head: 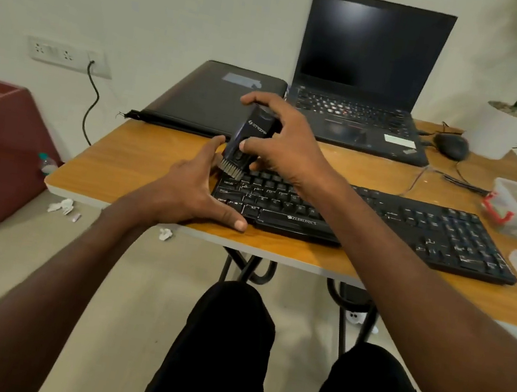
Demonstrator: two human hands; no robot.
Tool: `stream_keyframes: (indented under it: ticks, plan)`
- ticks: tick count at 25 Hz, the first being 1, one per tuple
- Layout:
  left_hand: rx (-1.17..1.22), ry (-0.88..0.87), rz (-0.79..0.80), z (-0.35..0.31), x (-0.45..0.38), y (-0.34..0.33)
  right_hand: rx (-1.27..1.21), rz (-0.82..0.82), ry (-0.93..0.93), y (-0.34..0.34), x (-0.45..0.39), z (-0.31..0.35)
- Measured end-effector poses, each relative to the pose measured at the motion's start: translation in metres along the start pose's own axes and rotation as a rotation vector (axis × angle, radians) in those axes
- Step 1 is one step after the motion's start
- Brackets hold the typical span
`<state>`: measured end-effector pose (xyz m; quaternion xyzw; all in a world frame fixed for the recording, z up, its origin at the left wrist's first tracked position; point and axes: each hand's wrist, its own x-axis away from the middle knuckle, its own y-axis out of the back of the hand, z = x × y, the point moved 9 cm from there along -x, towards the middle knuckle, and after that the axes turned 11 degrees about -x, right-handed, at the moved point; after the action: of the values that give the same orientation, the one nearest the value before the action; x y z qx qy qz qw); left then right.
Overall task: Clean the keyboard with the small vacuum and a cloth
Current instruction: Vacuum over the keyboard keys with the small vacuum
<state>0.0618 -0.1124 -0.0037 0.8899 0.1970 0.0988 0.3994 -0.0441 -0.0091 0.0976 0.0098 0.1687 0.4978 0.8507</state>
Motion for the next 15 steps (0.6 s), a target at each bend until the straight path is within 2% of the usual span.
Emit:
stream_keyframes:
  ticks: [3, 5, 6, 8, 10, 12, 14, 15]
  plan:
    - [-0.011, -0.021, -0.008, -0.003, 0.001, -0.001, 0.293, 0.232, 0.060, -0.012, -0.002, 0.010]
    - [-0.031, -0.008, -0.019, -0.001, 0.002, 0.000, 0.516, 0.327, 0.065, -0.008, -0.007, 0.017]
    - [-0.027, -0.005, -0.024, 0.000, 0.001, 0.000, 0.576, 0.318, 0.098, -0.009, -0.009, 0.022]
    - [-0.007, -0.015, -0.029, -0.003, 0.002, 0.002, 0.543, 0.266, 0.176, -0.015, -0.009, 0.028]
    - [-0.012, -0.029, -0.031, -0.006, 0.002, 0.002, 0.509, 0.297, 0.190, -0.022, -0.005, 0.025]
    - [-0.027, -0.028, -0.024, -0.006, 0.002, 0.001, 0.626, 0.372, 0.155, -0.020, -0.005, 0.023]
    - [-0.022, -0.016, -0.021, -0.005, 0.002, 0.001, 0.728, 0.362, 0.192, -0.022, -0.008, 0.033]
    - [-0.022, -0.017, -0.024, -0.005, 0.002, 0.002, 0.697, 0.340, 0.227, -0.026, -0.006, 0.039]
